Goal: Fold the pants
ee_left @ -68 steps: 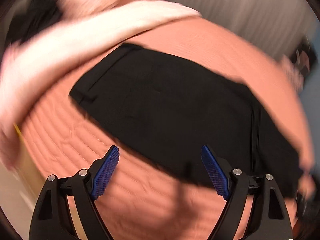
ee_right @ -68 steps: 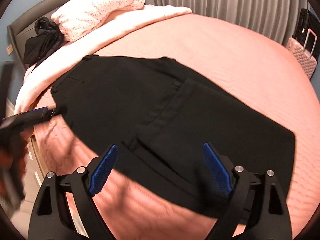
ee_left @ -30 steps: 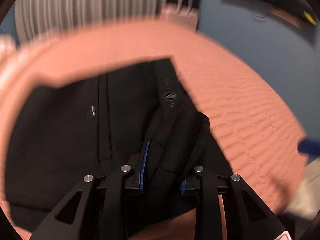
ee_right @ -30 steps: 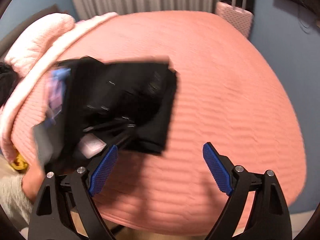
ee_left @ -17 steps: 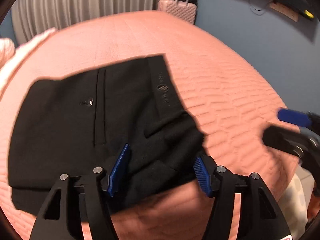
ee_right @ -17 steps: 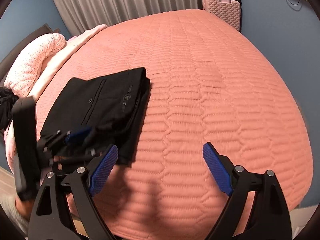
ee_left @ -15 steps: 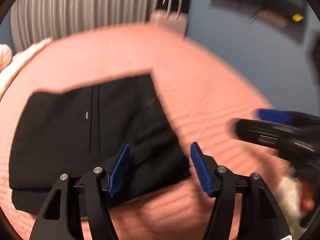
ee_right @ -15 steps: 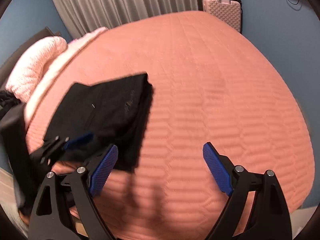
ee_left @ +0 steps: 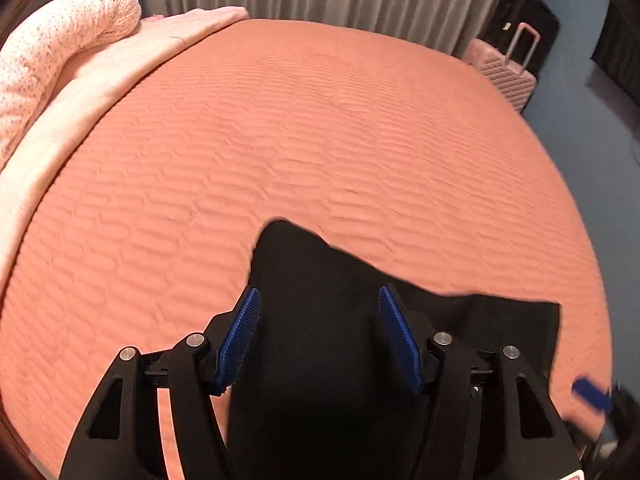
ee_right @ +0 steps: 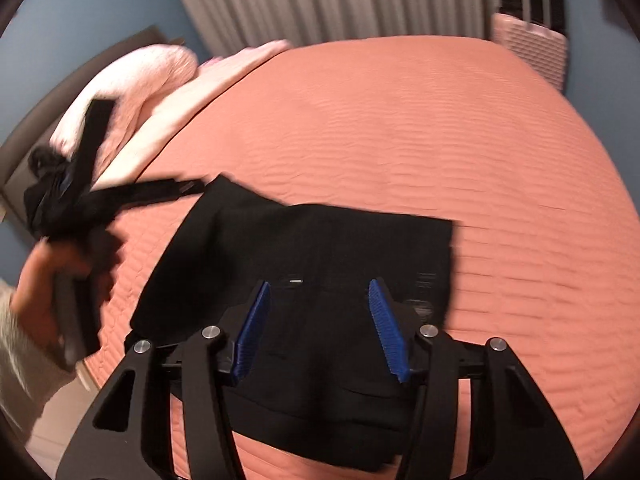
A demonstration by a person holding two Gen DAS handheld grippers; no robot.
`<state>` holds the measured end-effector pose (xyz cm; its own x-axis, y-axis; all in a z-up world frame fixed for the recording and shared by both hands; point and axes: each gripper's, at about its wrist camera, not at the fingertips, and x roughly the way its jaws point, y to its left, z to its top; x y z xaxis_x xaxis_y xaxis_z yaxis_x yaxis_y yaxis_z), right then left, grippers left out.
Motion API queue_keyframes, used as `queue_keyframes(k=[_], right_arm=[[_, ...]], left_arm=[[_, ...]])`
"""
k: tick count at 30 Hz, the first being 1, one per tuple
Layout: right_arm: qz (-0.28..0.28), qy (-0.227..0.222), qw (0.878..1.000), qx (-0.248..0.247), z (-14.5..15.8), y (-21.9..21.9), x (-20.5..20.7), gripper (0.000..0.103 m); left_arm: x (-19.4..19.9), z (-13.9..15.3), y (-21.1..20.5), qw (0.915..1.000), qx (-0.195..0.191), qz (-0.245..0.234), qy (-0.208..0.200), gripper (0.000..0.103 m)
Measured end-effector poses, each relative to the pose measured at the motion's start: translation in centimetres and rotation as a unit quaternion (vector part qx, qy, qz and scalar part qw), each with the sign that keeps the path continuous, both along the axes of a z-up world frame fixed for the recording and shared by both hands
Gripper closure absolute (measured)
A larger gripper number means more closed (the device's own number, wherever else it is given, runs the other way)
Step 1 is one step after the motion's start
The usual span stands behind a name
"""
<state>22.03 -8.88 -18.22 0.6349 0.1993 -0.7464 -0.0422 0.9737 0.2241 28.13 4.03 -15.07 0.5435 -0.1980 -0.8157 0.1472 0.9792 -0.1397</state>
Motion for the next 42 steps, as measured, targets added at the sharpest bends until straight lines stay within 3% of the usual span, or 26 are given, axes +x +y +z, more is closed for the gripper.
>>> queue_keyframes(k=[3, 6, 8, 11, 12, 15, 16, 18, 19, 20, 22, 23, 25, 27, 29, 31, 32, 34, 36, 37, 38, 40, 42], right_arm=[[0.006, 0.008, 0.999, -0.031, -0.9, 0.9, 0.0, 0.052], [-0.004, 0.011, 1.000, -0.028, -1.2, 0.4, 0.7, 0.052], [-0.009, 0.009, 1.000, -0.006, -1.1, 0.0, 1.7, 0.052], [0.000, 0.029, 0.999, 0.032, -2.3, 0.2, 4.1, 0.052], [0.005, 0.036, 0.999, 0.030, -2.9, 0.4, 4.8, 0.052], [-0.002, 0.045, 0.999, 0.014, -4.7, -0.1, 6.2, 0.053], [-0.008, 0.051, 0.998, 0.017, -5.5, -0.9, 6.4, 0.056], [-0.011, 0.043, 0.999, 0.027, -6.9, -2.8, 6.1, 0.078], [-0.021, 0.045, 0.999, 0.020, -6.9, -3.8, 5.8, 0.101], [-0.040, 0.053, 0.997, 0.032, -6.8, -5.0, 5.5, 0.103], [-0.093, 0.063, 0.992, 0.054, -5.7, -6.9, 4.4, 0.103], [-0.107, 0.051, 0.992, 0.039, -4.5, -6.9, 3.8, 0.096], [-0.076, 0.033, 0.996, 0.033, -3.2, -5.2, 3.4, 0.096], [-0.006, 0.044, 0.999, 0.012, -3.8, -1.6, 3.7, 0.096], [0.014, 0.068, 0.997, -0.039, -6.7, -0.7, 3.8, 0.102], [-0.010, 0.059, 0.998, 0.013, -6.7, -2.5, 2.9, 0.103], [-0.047, 0.066, 0.997, 0.011, -5.7, -3.5, 1.9, 0.103], [-0.079, 0.055, 0.994, -0.042, -3.8, -3.6, 0.0, 0.096], [-0.045, 0.048, 0.998, -0.017, -2.4, -2.5, -1.7, 0.096], [-0.024, 0.052, 0.998, -0.003, -2.3, -1.6, -2.3, 0.096], [0.009, 0.062, 0.998, 0.000, -2.9, -0.5, -3.0, 0.097], [0.027, 0.097, 0.993, -0.056, -5.8, -0.5, -4.3, 0.100], [0.003, 0.082, 0.997, 0.003, -6.0, -3.2, -6.3, 0.102]], left_arm=[[-0.6, 0.8, -0.3, 0.9995, 0.007, -0.011, -0.027, 0.042], [-1.1, 1.1, 0.3, 0.9983, -0.037, -0.022, -0.040, 0.042], [-0.3, -0.5, -0.5, 0.9967, -0.059, -0.056, 0.005, 0.041], [2.0, -5.2, -1.9, 0.9966, 0.007, -0.064, 0.051, 0.043], [2.9, -6.3, -1.7, 0.9963, 0.011, -0.062, 0.058, 0.043], [4.6, -5.9, -0.5, 0.9976, -0.030, -0.024, 0.057, 0.044], [5.2, -5.9, 0.0, 0.9971, -0.046, -0.015, 0.059, 0.044], [5.7, -5.7, 0.6, 0.9960, -0.063, -0.012, 0.061, 0.044], [5.8, -5.5, 0.9, 0.9962, -0.066, -0.008, 0.057, 0.049], [5.7, -5.0, 1.6, 0.9974, -0.061, 0.003, 0.039, 0.055], [5.2, -3.4, 3.0, 0.9990, -0.010, 0.044, 0.003, 0.057], [4.4, -2.4, 4.1, 0.9987, -0.006, 0.050, -0.010, 0.057], [1.9, -0.7, 5.2, 0.9986, -0.028, 0.035, -0.029, 0.054], [-1.2, -0.2, 4.6, 0.9990, -0.027, 0.015, -0.033, 0.041], [-4.0, -1.9, 2.6, 0.9997, 0.006, -0.010, -0.020, 0.036], [-5.4, -5.4, 0.9, 0.9966, 0.070, -0.044, 0.007, 0.035], [-5.5, -7.3, 0.3, 0.9930, 0.104, -0.054, 0.017, 0.030], [-5.5, -8.0, 2.2, 0.9974, 0.069, -0.015, 0.014, 0.019], [-4.6, -8.0, 4.3, 0.9982, 0.017, 0.041, 0.040, 0.021], [-4.4, -7.8, 4.9, 0.9973, 0.011, 0.059, 0.042, 0.023], [-4.5, -7.2, 4.9, 0.9972, 0.016, 0.064, 0.035, 0.025], [-5.4, -5.9, 4.3, 0.9969, 0.057, 0.052, 0.016, 0.025], [-7.4, -4.9, 3.9, 0.9962, 0.083, 0.026, 0.003, 0.025]])
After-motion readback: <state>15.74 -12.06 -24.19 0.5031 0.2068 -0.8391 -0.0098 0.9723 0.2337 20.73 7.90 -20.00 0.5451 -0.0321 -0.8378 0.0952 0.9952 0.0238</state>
